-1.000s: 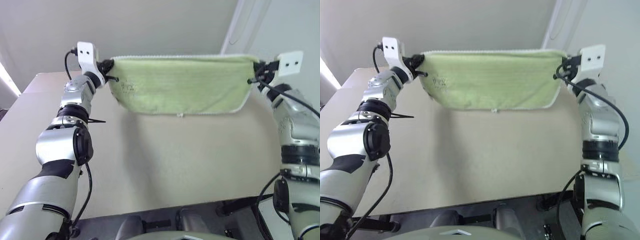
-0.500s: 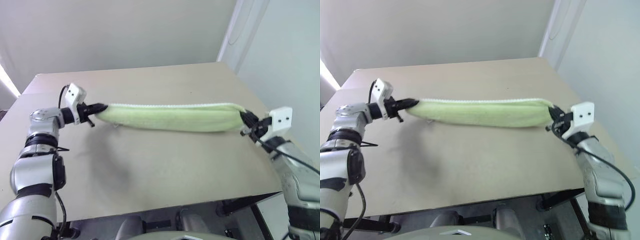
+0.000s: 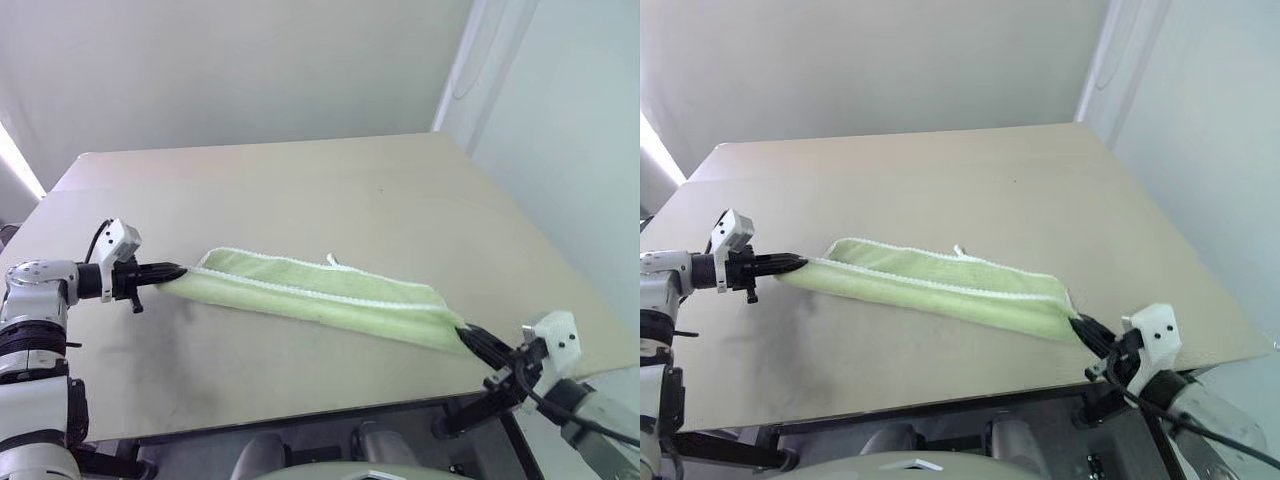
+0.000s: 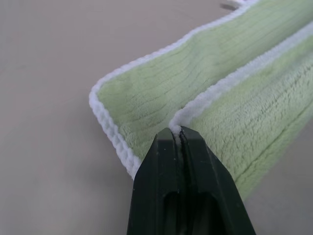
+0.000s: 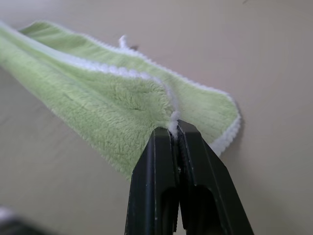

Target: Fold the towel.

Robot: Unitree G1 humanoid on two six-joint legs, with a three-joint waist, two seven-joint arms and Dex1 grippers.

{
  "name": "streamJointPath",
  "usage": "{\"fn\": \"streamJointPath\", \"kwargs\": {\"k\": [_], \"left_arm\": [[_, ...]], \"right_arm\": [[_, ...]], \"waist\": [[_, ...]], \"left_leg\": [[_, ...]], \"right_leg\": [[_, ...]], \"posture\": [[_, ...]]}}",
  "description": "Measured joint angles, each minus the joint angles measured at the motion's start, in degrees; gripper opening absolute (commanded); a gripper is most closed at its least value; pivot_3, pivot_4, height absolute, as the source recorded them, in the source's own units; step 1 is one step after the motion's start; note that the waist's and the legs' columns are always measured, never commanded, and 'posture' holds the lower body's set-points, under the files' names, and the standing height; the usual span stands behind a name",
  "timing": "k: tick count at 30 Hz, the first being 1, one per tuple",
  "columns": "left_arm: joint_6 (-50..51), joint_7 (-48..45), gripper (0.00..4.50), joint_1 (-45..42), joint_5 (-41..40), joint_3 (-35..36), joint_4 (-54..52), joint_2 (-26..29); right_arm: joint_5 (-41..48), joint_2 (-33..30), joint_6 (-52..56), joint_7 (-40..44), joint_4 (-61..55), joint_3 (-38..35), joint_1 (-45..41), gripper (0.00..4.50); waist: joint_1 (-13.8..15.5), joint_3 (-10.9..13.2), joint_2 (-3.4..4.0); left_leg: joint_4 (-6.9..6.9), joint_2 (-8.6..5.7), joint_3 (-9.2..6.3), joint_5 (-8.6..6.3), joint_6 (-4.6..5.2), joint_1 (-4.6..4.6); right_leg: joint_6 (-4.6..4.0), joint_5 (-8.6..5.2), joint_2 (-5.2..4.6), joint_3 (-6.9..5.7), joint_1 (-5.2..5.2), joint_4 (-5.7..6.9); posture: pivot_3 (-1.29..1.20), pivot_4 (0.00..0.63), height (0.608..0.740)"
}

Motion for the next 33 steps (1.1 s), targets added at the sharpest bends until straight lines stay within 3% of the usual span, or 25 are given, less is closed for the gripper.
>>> {"fn": "streamJointPath", "kwargs": {"k": [6,12,16,25,26,29,33], "left_arm": [[-1.36,4.67,0.0,-3.73,0.11,-1.2,2.45,-3.29],[-6.08,11.01,0.0,-9.51,3.29,-4.47,10.47,-8.55],[-7.65,15.39,0.0,-12.23,4.72,-5.89,14.2,-11.28],[-8.16,18.12,0.0,-13.77,6.67,-7.79,18.31,-12.06],[-8.14,18.13,0.53,-13.77,6.66,-7.79,18.64,-12.06],[-8.13,19.72,1.4,-13.76,6.71,-7.68,19.42,-11.09],[-8.18,21.44,2.82,-13.76,6.68,-7.33,20.1,-10.5]], "right_arm": [[-3.71,-0.15,0.58,-2.8,3.84,0.23,-6.34,0.01],[-11.03,0.03,1.09,-7.1,13.44,3.54,-15.09,0.01],[-13.93,1.01,1.43,-9.66,17.78,4.99,-18.85,0.01],[-15.44,2.82,4.99,-11.13,18.31,6.61,-18.91,0.01],[-15.44,2.82,5.34,-11.07,18.29,6.67,-18.95,0.0],[-15.49,2.69,6.58,-10.97,18.31,6.42,-18.87,0.69],[-15.3,2.63,8.09,-10.01,18.31,6.33,-20.2,2.08]], "waist": [[-0.01,-0.02,0.23],[0.41,-0.07,0.15],[0.46,-0.08,0.15],[0.26,-0.08,0.15],[0.25,-0.08,0.15],[0.19,-0.08,0.15],[0.25,-0.08,0.15]], "left_leg": [[-0.03,0.69,0.07,-0.1,-0.17,-0.09],[-0.19,0.18,0.15,-0.12,-0.11,-0.24],[-0.11,0.1,0.1,-0.12,-0.09,-1.0],[0.02,0.08,0.15,-0.12,-0.09,-0.9],[0.08,0.08,0.14,-0.12,-0.09,-0.89],[0.12,0.08,0.13,-0.12,-0.09,-0.88],[0.12,0.07,0.13,-0.12,-0.09,-0.88]], "right_leg": [[0.01,0.02,-0.04,-0.87,0.17,-1.05],[-0.01,0.04,-0.21,-0.87,-0.3,-0.51],[-0.07,0.18,-0.16,-0.79,-1.16,-0.03],[-0.1,-0.08,-0.15,-0.68,-0.82,0.07],[-0.11,-0.07,-0.15,-0.68,-0.78,0.09],[-0.11,-0.07,-0.14,-0.66,-0.76,0.13],[-0.11,-0.06,-0.13,-0.65,-0.78,0.14]], "posture": [[0.0,0.0,0.74],[0.0,0.0,0.74],[0.0,0.0,0.74],[0.0,0.0,0.74],[0.0,0.0,0.74],[0.0,0.0,0.74],[0.0,0.0,0.74]]}}
